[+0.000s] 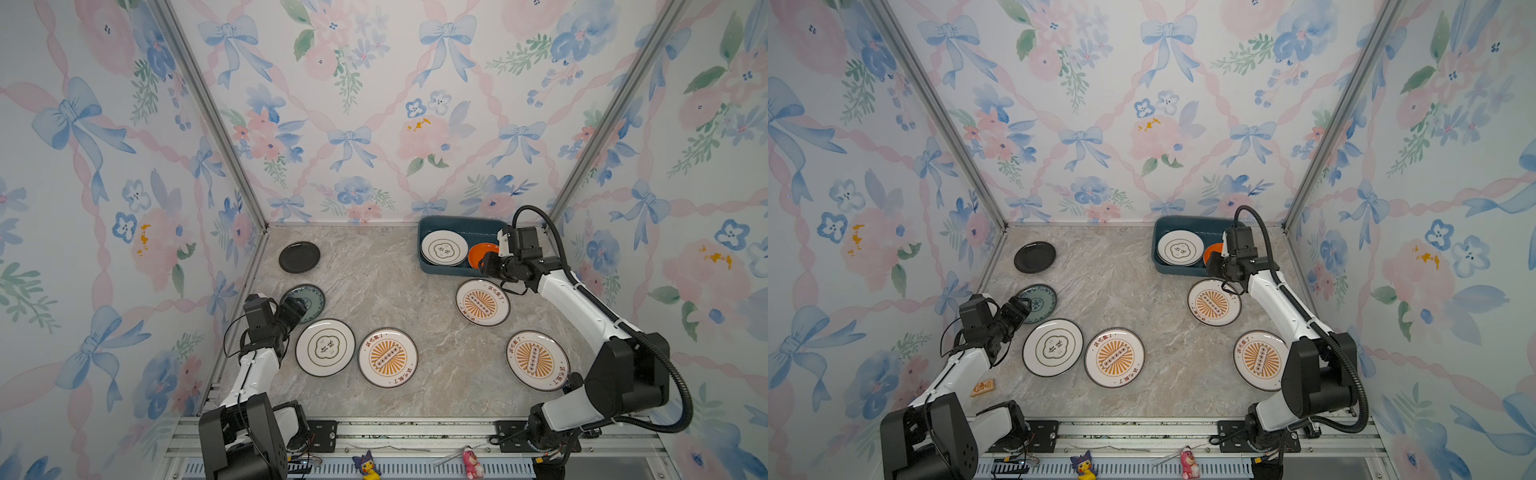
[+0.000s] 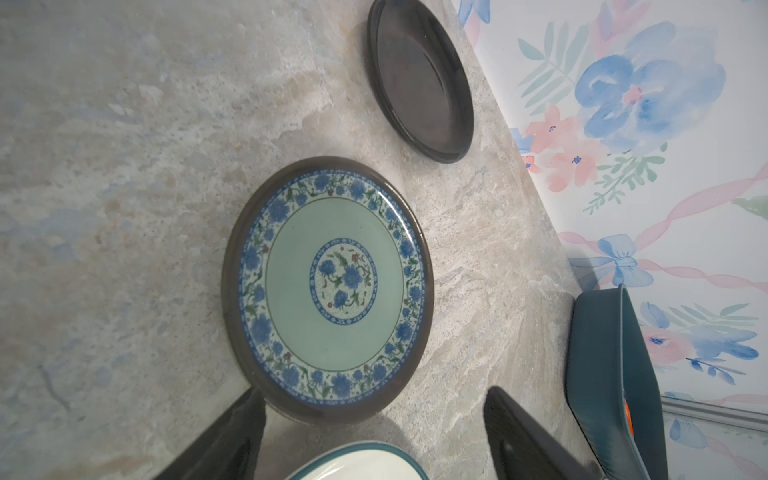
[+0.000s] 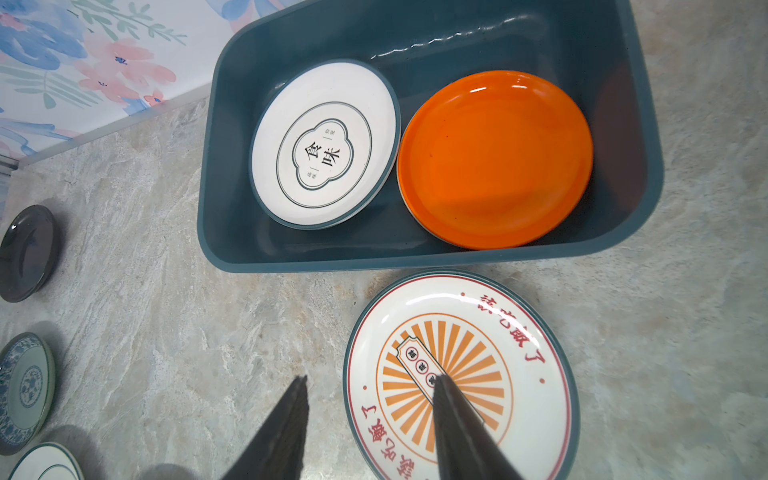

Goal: Place the plates into the plastic bin on the countertop
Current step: 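Grasp the blue-floral green plate edge with the left gripper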

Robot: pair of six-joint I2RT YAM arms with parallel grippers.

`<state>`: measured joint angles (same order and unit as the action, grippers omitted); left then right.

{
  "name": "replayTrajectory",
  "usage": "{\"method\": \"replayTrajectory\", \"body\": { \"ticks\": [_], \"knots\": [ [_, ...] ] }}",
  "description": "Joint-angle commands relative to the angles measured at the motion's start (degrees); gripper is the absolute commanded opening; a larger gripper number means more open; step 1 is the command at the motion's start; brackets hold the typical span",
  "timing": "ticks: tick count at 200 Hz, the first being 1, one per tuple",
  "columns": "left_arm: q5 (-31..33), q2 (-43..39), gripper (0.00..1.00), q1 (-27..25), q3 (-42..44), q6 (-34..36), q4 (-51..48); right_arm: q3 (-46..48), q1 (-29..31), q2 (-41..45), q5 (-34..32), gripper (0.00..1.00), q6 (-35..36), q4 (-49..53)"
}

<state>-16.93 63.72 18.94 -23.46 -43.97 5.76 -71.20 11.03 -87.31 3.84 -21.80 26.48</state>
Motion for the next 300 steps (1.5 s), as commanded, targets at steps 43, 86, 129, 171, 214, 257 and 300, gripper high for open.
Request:
{"method": "replayTrajectory", "body": {
  "ticks": [43,86,129,171,214,257,300],
  "knots": [
    [0.8,6.1,0.84,0.6,2.8,0.8,4.0,1.1,0.7,1.6,-0.1,0.47,0.9,-0.4],
    [0.2,11.2,0.81,1.4,2.7,0.7,7.8,1.3,0.7,1.5,-0.1,0.47,0.9,-0.4],
    [0.0,14.7,0.71,2.4,2.9,0.3,11.7,1.3,0.6,1.4,0.1,0.47,0.9,-0.5],
    [-1.7,20.0,0.55,3.0,2.7,-0.2,16.4,1.1,0.7,1.4,0.4,0.47,1.0,-0.2],
    [-4.1,24.7,0.41,3.0,2.1,-0.4,20.0,1.1,0.6,1.5,0.6,0.47,0.9,0.2],
    [-5.5,27.0,0.31,3.0,2.1,-0.4,21.8,0.8,0.8,1.4,1.1,0.47,0.5,0.0],
    [-7.4,28.7,0.21,3.0,1.5,-0.4,22.9,0.4,1.7,1.5,1.4,0.47,0.1,-0.2]
  ]
}}
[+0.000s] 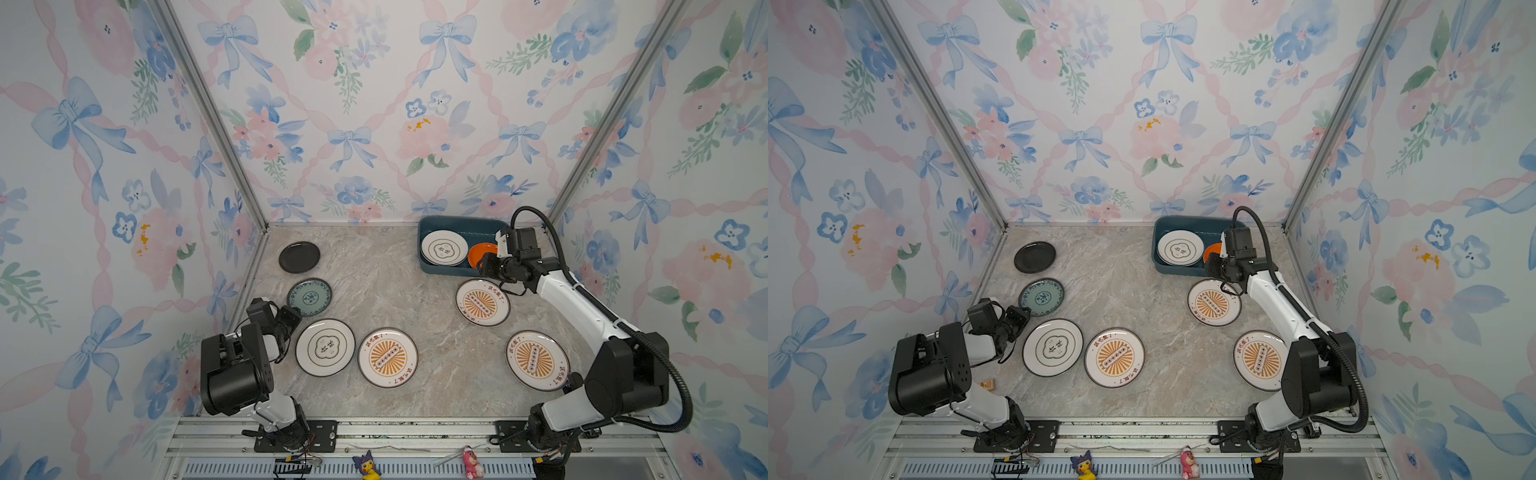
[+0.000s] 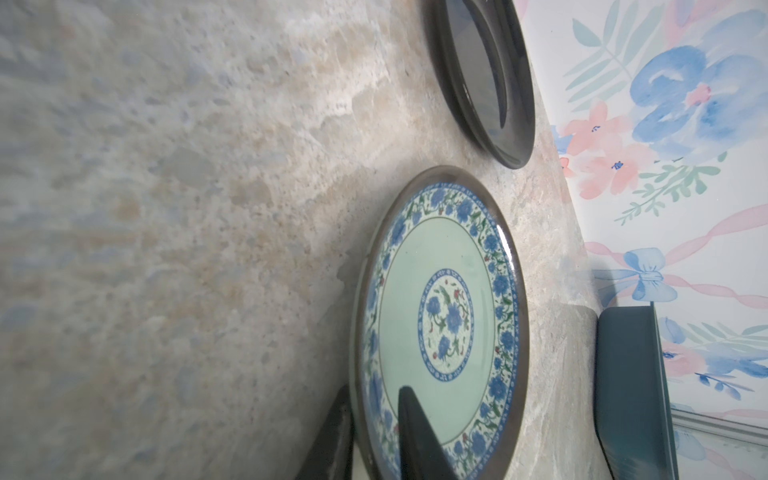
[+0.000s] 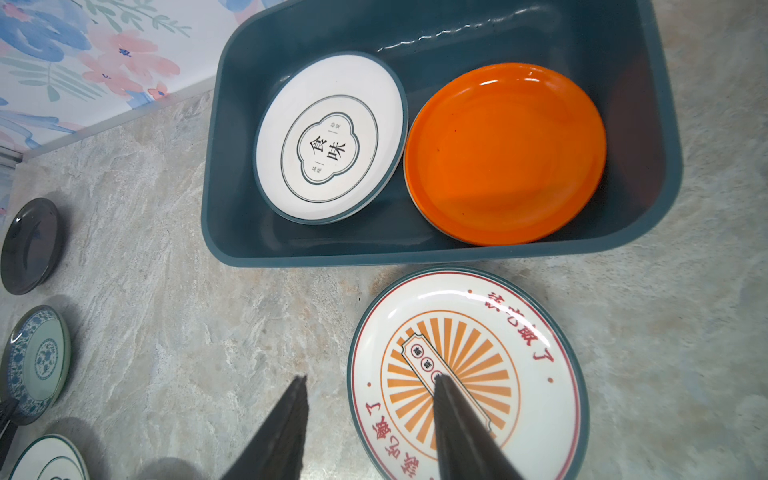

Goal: Place the plates into the plastic bin on the countertop
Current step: 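Grasp the blue-floral green plate edge with the left gripper, then tilt the floral plate up with the left gripper toward the right gripper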

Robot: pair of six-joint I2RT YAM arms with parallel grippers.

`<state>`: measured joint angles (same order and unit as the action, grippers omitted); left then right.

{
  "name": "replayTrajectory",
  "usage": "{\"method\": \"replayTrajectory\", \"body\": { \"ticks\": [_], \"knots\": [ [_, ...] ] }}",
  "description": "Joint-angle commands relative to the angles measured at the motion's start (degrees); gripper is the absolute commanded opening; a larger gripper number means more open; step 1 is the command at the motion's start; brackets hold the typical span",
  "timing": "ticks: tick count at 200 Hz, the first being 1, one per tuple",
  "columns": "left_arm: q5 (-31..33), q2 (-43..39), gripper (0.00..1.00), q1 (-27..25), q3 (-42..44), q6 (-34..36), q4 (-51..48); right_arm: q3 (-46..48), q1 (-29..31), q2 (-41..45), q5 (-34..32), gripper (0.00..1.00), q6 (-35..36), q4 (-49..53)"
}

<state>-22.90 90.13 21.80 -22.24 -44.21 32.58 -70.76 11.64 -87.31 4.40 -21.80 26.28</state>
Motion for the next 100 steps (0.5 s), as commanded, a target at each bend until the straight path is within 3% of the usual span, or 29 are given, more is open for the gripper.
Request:
{"method": "replayTrajectory", "body": {
  "ticks": [1,75,86,100],
  "knots": [
    [-1.5,2.4,0.21,0.2,0.3,-0.1,-3.9,-0.1,1.1,1.5,0.9,0.47,0.1,0.0],
    [-3.2,3.7,0.12,0.2,0.5,0.1,-2.5,0.4,3.0,3.4,1.7,0.47,0.2,0.2],
    [-3.2,3.7,0.00,0.2,0.5,0.1,-2.4,0.4,3.3,3.7,1.7,0.47,0.1,0.2],
    [-3.3,3.7,0.00,0.1,0.5,0.1,-2.4,0.2,3.7,4.1,1.8,0.47,0.0,0.3]
  ]
}}
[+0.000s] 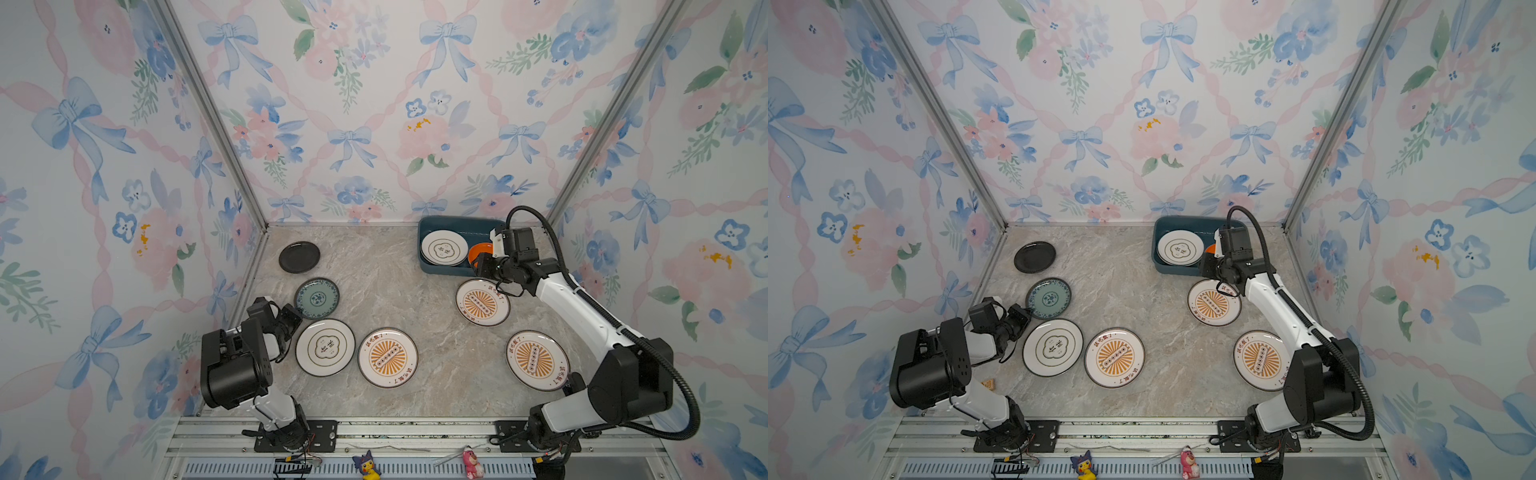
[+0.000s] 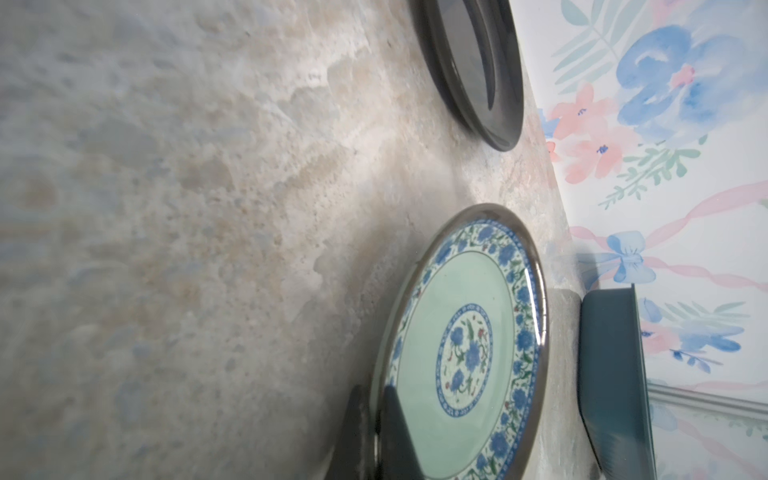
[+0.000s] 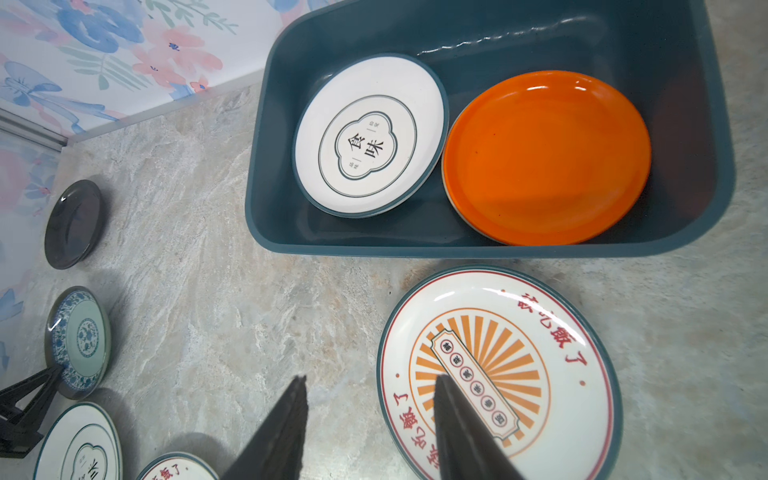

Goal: Place the plates into the plastic bin on the countertop
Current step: 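Tilt the floral plate up with the left gripper toward the right gripper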

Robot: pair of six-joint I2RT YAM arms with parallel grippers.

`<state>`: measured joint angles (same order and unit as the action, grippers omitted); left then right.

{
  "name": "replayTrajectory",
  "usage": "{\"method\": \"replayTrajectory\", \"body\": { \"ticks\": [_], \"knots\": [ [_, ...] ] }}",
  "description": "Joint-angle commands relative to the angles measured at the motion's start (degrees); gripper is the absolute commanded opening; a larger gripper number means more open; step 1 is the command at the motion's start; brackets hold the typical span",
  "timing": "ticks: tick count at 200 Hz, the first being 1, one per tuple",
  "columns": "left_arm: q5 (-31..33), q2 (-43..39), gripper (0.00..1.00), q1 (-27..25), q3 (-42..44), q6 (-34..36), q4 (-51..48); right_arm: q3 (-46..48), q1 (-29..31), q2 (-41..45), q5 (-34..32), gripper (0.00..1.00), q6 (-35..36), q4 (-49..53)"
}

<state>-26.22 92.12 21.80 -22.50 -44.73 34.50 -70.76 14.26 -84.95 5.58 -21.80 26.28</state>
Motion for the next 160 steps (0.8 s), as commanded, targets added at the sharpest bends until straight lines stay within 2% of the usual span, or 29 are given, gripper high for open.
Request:
{"method": "replayTrajectory", "body": {
  "ticks": [1,32,67,89,133,160],
  "knots": [
    [0.0,1.8,0.00,0.2,0.7,0.6,-4.3,0.2,1.1,1.7,0.7,0.47,0.1,0.3],
    [-0.8,1.5,0.00,-0.1,1.0,0.1,-3.7,0.1,2.6,2.5,3.0,0.48,1.0,-0.4],
    [-2.3,0.9,0.00,-1.7,0.2,-2.8,-1.4,-0.2,5.4,1.7,10.8,0.49,1.5,-3.2],
    [-1.9,-0.1,0.00,-4.1,-2.0,-4.7,-1.2,0.3,7.3,1.1,14.6,0.50,1.3,-5.8],
    [-0.7,-0.1,0.00,-9.3,-7.8,-7.8,-1.2,0.3,12.7,0.1,17.7,0.53,2.8,-8.0],
    [-1.5,0.2,0.00,-12.5,-10.8,-9.4,-1.2,1.5,14.8,-1.5,21.4,0.58,0.1,-12.2]
  ]
}}
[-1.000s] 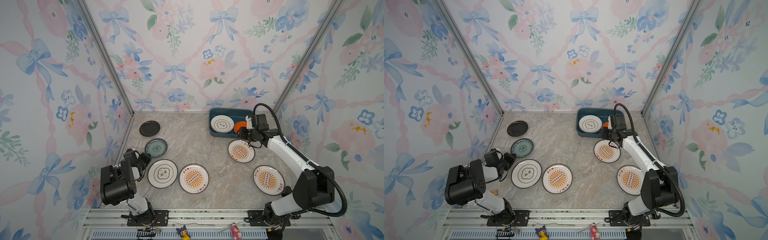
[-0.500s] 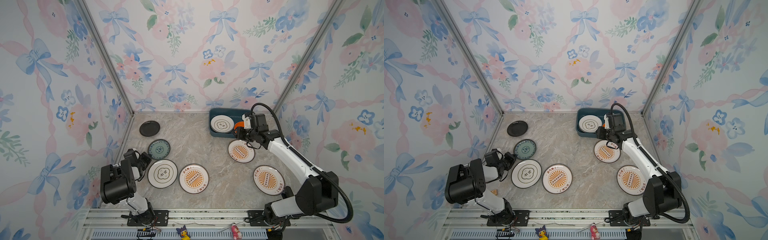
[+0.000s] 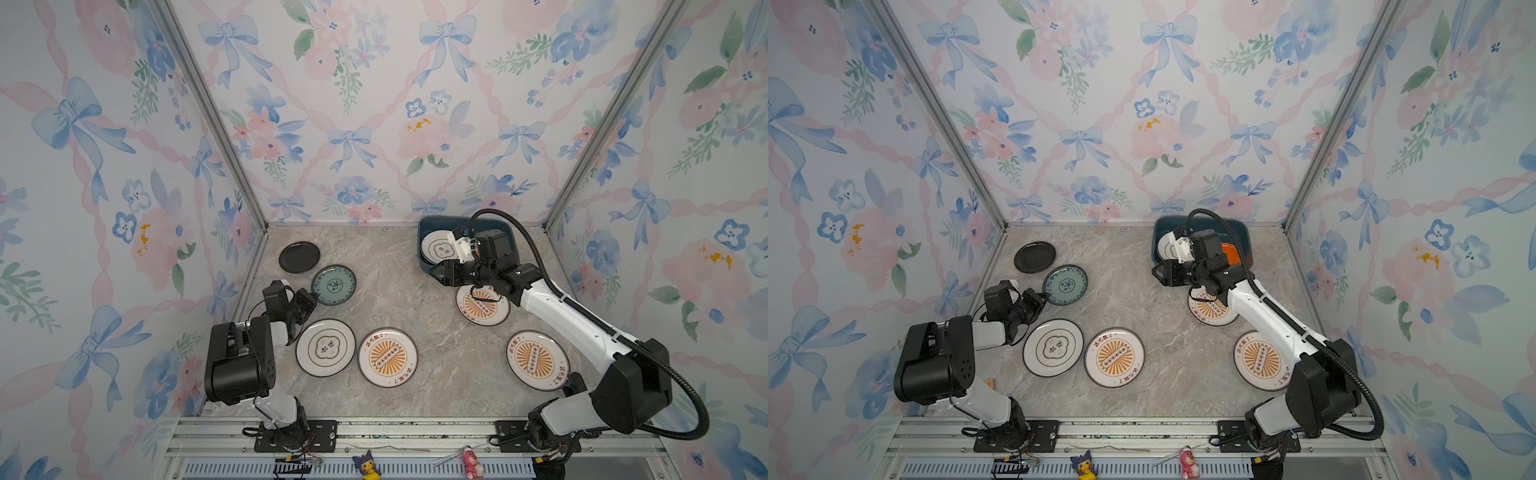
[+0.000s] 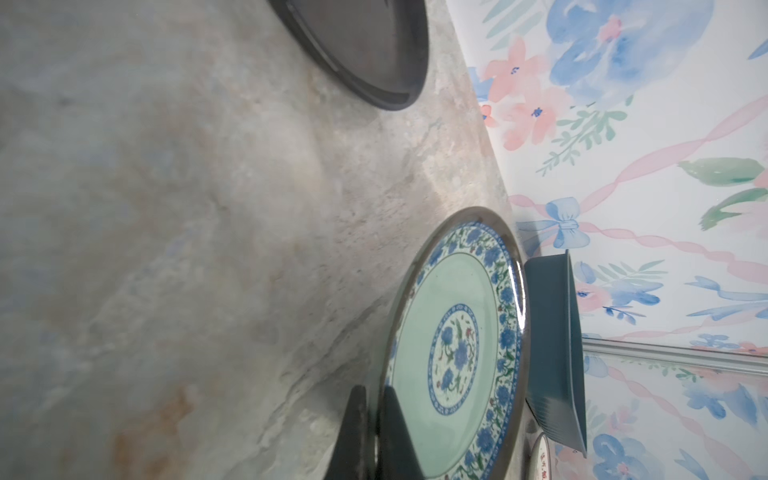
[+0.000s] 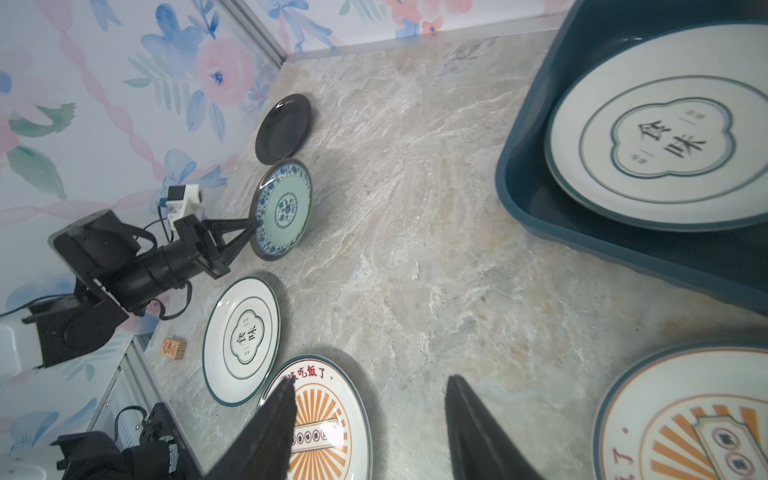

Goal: Place the plates into the plastic bin on the countertop
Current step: 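Tilt the floral plate up with the left gripper toward the right gripper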

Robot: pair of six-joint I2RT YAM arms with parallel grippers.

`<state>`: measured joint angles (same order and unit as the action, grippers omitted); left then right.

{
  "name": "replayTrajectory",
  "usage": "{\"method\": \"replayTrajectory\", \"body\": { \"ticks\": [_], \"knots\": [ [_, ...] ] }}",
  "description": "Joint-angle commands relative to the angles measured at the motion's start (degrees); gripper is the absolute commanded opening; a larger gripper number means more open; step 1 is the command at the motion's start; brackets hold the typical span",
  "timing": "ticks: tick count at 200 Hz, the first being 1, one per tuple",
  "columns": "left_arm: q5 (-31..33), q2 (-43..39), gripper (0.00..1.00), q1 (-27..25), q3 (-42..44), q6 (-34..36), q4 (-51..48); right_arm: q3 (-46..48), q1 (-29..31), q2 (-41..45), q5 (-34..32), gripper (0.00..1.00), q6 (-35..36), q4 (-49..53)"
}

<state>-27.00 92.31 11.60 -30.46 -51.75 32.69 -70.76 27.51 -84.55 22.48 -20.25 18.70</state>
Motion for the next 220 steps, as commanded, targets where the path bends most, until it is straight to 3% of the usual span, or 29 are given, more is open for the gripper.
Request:
{"method": "replayTrajectory", "body": {
  "ticks": [1,59,153,194,220],
  "knots": [
    [-0.7,-0.1,0.00,-2.4,-2.9,-2.4,0.6,1.6,1.6,-2.0,4.7,0.58,-1.6,-4.9],
    [-3.0,-4.2,0.00,-10.5,-3.2,-4.5,0.6,3.5,3.5,-8.4,13.2,0.72,-11.6,-19.6],
    [-2.3,-10.8,0.00,-20.3,-5.4,-6.4,-1.5,0.2,4.5,-18.4,14.6,0.72,-18.2,-27.5],
    [-2.0,-9.1,0.00,-23.0,-6.6,-6.3,-1.5,-0.6,4.7,-21.3,15.3,0.64,-21.2,-31.3],
    [-1.6,-8.7,0.00,-24.5,-7.4,-6.1,-1.5,-1.0,4.7,-22.4,15.8,0.44,-22.5,-33.2]
  ]
}}
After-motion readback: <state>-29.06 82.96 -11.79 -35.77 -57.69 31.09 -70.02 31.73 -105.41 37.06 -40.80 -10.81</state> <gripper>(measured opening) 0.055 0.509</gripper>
